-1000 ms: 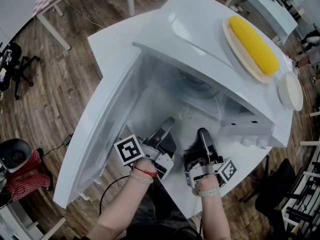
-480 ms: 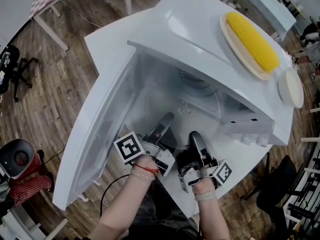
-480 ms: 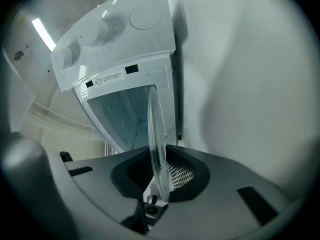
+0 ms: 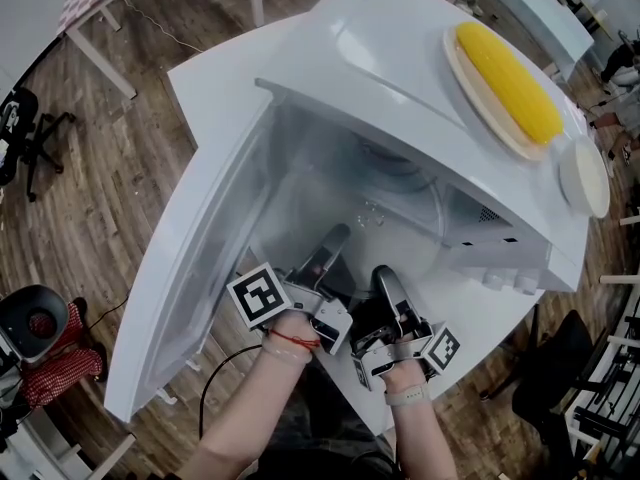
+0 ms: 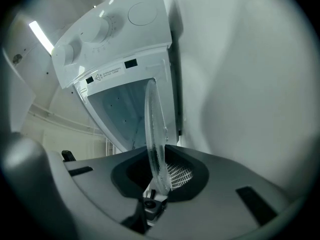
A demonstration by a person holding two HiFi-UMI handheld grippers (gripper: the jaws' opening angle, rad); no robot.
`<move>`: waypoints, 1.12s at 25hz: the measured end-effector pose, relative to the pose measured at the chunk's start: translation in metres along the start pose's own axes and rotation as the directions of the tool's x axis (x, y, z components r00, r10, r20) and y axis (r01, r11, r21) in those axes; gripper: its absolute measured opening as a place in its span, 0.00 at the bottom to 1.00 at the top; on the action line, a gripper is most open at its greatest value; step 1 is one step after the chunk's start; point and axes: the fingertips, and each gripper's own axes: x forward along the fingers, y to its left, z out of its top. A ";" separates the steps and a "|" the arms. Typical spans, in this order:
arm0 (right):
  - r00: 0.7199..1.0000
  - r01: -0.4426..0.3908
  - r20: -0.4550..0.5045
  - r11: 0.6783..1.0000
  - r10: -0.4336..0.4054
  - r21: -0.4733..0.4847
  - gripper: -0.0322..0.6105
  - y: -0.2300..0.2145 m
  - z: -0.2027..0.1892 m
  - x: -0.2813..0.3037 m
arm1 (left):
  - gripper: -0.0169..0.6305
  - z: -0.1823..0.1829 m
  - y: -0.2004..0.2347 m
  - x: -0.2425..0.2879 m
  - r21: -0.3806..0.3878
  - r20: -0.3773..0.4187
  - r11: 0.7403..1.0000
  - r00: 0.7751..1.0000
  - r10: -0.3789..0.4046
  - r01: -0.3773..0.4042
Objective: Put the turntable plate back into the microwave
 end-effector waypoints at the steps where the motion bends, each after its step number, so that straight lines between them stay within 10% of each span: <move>1: 1.000 0.003 -0.003 1.000 -0.003 -0.010 0.12 0.000 0.000 0.000 | 0.08 0.000 0.000 0.000 0.003 0.000 1.000 1.000 0.005 -0.005; 28: 1.000 0.000 -0.002 0.998 0.000 -0.069 0.12 0.006 0.017 0.020 | 0.08 0.009 -0.007 0.025 0.011 0.001 1.000 1.000 -0.018 0.018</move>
